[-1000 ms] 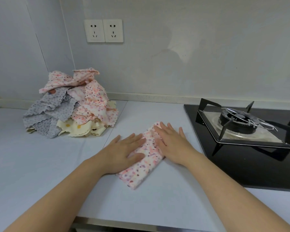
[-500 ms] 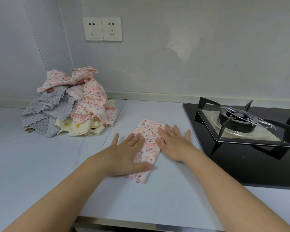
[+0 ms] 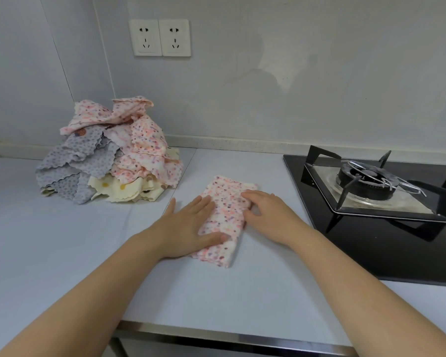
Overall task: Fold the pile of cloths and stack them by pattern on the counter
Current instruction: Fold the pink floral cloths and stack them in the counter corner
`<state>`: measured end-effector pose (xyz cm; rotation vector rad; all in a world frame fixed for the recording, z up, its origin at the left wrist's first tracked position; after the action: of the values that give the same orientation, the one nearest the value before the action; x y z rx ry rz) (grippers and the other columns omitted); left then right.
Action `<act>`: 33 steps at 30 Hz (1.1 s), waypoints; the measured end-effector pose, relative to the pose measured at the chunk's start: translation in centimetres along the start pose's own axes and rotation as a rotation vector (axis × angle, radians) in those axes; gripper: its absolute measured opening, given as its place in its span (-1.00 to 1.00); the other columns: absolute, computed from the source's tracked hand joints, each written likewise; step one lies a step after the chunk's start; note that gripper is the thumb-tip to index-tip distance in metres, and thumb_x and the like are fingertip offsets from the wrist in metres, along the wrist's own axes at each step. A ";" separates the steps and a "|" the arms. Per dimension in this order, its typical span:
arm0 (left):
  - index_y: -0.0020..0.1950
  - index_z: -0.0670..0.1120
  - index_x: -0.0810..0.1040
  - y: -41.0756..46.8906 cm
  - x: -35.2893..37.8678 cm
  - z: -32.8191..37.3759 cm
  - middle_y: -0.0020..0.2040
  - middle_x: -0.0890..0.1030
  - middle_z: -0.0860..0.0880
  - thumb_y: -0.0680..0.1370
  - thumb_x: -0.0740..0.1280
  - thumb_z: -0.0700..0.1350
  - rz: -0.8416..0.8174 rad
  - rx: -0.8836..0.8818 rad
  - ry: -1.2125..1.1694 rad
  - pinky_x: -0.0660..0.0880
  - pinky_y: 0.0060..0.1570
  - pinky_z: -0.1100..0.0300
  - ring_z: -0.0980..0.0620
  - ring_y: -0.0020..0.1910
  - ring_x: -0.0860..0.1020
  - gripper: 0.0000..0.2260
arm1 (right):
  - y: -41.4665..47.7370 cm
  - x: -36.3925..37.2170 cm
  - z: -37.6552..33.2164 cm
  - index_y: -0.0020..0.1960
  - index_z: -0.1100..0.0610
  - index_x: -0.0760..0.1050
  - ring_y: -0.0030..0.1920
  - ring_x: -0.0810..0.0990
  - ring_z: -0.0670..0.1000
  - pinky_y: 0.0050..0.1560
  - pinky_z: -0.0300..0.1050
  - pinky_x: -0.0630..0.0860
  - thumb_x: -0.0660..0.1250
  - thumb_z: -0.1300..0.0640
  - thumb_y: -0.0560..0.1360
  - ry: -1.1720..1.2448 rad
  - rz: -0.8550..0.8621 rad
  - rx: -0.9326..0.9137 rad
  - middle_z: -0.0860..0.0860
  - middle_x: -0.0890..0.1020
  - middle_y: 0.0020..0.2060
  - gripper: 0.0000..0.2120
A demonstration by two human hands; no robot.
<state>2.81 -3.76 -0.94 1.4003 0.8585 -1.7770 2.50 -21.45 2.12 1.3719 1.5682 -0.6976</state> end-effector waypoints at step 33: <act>0.27 -0.06 0.54 -1.1 -3.8 -1.8 0.18 0.63 0.01 0.36 0.43 -0.11 0.556 0.193 -0.167 0.46 0.09 0.17 0.07 0.13 0.55 -0.54 | 0.0 1.0 -1.0 0.14 -0.10 0.60 0.22 0.53 -0.24 0.30 -0.19 0.44 0.26 0.36 0.52 0.621 0.042 -0.116 -0.18 0.63 0.15 -0.59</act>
<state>3.39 -1.22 2.50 1.4125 0.1789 -1.5349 2.31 -20.14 1.61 1.6179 2.0083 -0.1431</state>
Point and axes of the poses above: each hand's wrist, its own y-axis towards the middle knuckle, its own x-axis out of the palm, z = x × y, the point moved 6 cm from there along y, towards the middle knuckle
